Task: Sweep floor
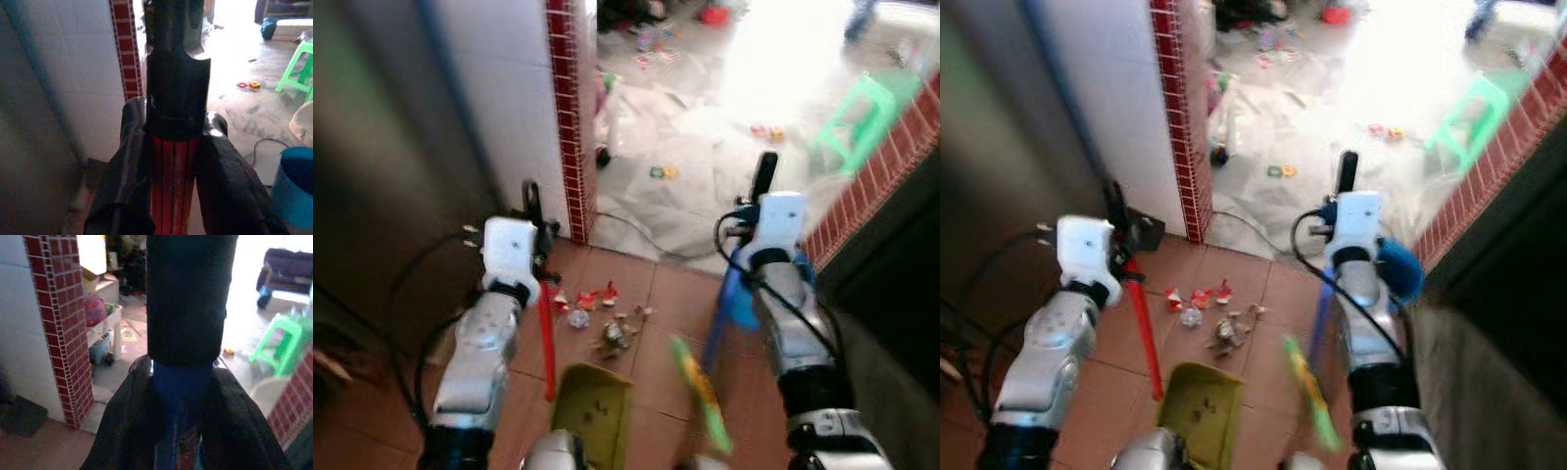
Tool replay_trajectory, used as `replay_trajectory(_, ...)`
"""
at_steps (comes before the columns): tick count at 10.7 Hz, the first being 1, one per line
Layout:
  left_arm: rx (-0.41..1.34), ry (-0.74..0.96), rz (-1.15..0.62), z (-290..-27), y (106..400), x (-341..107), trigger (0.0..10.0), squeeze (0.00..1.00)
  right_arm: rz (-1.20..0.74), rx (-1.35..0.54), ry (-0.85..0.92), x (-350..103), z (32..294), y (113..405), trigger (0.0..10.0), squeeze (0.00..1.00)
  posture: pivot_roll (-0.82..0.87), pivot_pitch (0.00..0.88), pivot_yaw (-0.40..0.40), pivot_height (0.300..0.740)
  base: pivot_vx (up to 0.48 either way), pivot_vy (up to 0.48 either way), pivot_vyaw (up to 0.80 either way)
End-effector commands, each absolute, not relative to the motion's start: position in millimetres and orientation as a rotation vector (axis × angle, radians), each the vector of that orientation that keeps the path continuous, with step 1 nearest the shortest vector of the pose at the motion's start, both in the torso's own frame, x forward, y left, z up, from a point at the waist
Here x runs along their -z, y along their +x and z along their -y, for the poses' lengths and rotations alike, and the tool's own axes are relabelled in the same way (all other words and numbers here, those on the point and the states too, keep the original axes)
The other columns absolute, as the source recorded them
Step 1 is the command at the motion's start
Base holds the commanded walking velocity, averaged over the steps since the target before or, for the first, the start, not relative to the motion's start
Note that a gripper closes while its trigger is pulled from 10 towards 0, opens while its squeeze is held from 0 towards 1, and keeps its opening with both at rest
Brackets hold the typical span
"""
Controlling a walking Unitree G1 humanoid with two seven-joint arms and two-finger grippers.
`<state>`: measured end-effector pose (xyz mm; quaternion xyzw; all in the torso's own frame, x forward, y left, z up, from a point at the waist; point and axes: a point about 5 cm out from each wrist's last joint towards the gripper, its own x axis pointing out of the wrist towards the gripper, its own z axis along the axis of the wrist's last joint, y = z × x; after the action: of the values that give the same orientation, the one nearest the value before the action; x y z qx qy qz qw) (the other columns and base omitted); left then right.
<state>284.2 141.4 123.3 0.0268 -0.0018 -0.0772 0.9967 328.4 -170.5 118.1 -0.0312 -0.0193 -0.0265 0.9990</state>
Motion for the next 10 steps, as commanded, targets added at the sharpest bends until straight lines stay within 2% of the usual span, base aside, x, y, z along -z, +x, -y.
replay_trajectory(1,0.171,0.036,0.077,-137,286,-138,10.0,0.0,0.053,0.064,-0.056,-123,172,329,10.0,0.0,0.01,0.053,0.012,0.74,0.0,0.48,-0.43)
replay_trajectory(3,0.167,0.078,0.111,-136,285,-141,10.0,0.0,0.049,0.055,-0.055,-123,170,332,10.0,0.0,0.01,0.059,0.004,0.74,0.0,0.48,0.0)
replay_trajectory(7,0.14,0.091,0.114,-144,284,-140,10.0,0.0,0.049,0.088,-0.049,-122,174,330,10.0,0.0,-0.01,0.05,0.032,0.74,0.0,0.0,0.0)
replay_trajectory(10,0.132,0.055,0.097,-147,292,-138,10.0,0.0,0.065,0.181,-0.026,-117,185,323,10.0,0.0,-0.04,0.0,0.125,0.74,0.0,0.0,0.0)
